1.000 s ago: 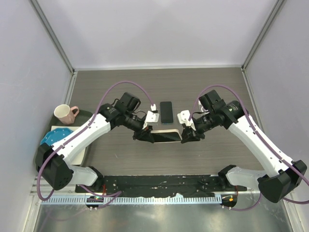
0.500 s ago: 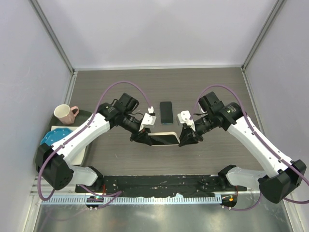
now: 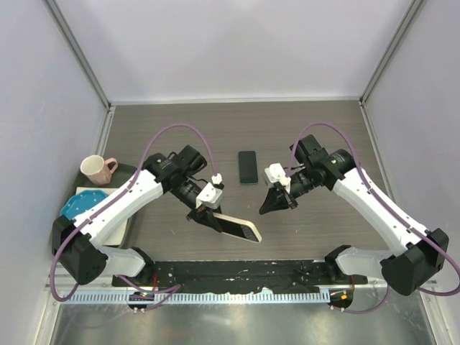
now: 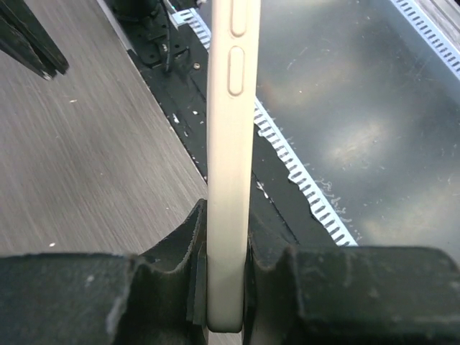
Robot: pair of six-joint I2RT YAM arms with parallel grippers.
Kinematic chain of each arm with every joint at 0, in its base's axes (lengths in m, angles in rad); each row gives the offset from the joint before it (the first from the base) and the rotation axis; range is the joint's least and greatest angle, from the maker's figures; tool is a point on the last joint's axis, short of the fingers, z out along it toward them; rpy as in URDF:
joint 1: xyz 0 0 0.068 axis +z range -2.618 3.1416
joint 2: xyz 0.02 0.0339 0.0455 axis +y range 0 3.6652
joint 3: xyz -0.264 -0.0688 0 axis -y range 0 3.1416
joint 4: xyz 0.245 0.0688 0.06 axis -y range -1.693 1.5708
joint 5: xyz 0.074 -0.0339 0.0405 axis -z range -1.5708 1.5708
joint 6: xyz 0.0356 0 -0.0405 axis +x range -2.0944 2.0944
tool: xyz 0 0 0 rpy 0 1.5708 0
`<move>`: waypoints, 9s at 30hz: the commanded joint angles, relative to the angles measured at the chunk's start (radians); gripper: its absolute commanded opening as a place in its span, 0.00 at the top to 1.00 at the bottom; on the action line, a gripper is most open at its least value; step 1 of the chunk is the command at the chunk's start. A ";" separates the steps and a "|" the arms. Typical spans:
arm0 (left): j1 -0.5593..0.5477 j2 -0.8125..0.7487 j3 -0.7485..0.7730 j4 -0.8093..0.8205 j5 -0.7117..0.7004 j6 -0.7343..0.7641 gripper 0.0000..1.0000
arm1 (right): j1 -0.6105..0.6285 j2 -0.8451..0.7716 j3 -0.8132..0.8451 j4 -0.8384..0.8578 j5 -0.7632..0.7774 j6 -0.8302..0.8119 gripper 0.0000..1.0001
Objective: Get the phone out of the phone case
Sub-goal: Remove the phone case from the phone.
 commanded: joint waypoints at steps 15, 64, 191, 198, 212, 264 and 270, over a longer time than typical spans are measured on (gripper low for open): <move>0.035 -0.069 -0.145 0.601 -0.237 -0.573 1.00 | -0.037 -0.186 0.005 0.168 0.196 0.276 0.62; 0.061 -0.102 -0.124 0.594 -0.190 -0.568 1.00 | -0.221 -0.116 -0.216 0.694 -0.391 0.893 0.91; 0.061 -0.009 0.037 0.456 -0.161 -0.515 1.00 | -0.152 -0.222 -0.293 1.216 -0.156 1.294 0.47; 0.065 -0.010 0.049 0.465 -0.152 -0.533 1.00 | -0.152 -0.225 -0.321 1.220 -0.144 1.284 0.49; 0.067 -0.023 0.011 0.482 -0.150 -0.522 1.00 | -0.152 -0.203 -0.338 1.409 -0.174 1.468 0.63; 0.022 -0.052 0.098 0.358 -0.350 -0.363 1.00 | -0.081 -0.047 -0.200 1.424 -0.275 1.736 0.97; -0.015 -0.043 0.164 0.293 -0.388 -0.305 1.00 | -0.068 -0.022 -0.190 1.420 -0.280 1.736 0.99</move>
